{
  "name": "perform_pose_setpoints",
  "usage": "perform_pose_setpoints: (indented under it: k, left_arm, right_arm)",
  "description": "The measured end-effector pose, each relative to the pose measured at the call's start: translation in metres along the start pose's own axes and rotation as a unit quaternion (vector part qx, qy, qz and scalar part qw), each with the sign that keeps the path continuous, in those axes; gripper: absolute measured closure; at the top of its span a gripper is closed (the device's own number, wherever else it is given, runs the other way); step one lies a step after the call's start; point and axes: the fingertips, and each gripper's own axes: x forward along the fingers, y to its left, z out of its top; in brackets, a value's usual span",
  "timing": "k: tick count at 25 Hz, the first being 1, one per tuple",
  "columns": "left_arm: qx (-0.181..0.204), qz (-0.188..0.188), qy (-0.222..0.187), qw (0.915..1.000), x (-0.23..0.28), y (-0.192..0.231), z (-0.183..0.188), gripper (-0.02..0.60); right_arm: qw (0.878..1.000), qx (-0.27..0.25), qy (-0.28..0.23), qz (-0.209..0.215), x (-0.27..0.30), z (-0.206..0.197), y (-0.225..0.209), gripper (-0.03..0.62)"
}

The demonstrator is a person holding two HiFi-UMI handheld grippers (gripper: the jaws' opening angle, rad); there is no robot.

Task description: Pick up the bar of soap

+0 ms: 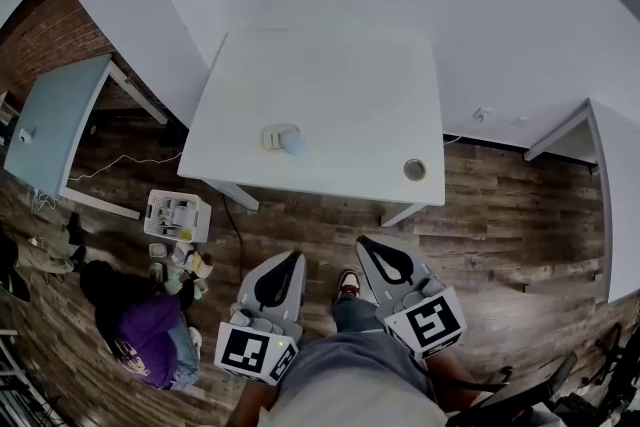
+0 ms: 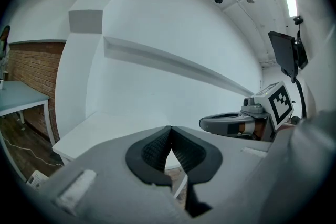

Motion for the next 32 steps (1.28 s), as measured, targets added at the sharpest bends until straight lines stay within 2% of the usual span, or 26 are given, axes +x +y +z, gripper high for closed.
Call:
perform_pose_setpoints:
  k: [3,13,20,28,32]
  left_arm:
    - [0.004,0.003,0.003,1.0,0.02,0.001,0.005,0.579]
    - [0.007,0.018,0.011,0.9998,0.058,0.025,0.016,0.578]
    - [0.007,0.022,0.022,0.9995,0.094,0.076,0.007,0.578]
    - [0.004,0.012,0.04,0.9991,0.141,0.148,0.01,0.58]
    - [-0.007,0.003,0.062,0.9981,0.158,0.179,-0.005,0.58]
  right_arm:
    - [1.0,0.001,-0.004,0.003,0.008,0.004,-0.023,0.591]
    - [1.0,0.006,-0.005,0.011,0.037,0.011,-0.053,0.591]
    - [1.0,0.005,0.006,0.005,0.083,0.016,-0.071,0.591]
    - [1.0,0.005,0.03,0.001,0.164,0.026,-0.089,0.591]
    - [0.999,0.005,0.053,0.001,0.204,0.019,-0.09,0.591]
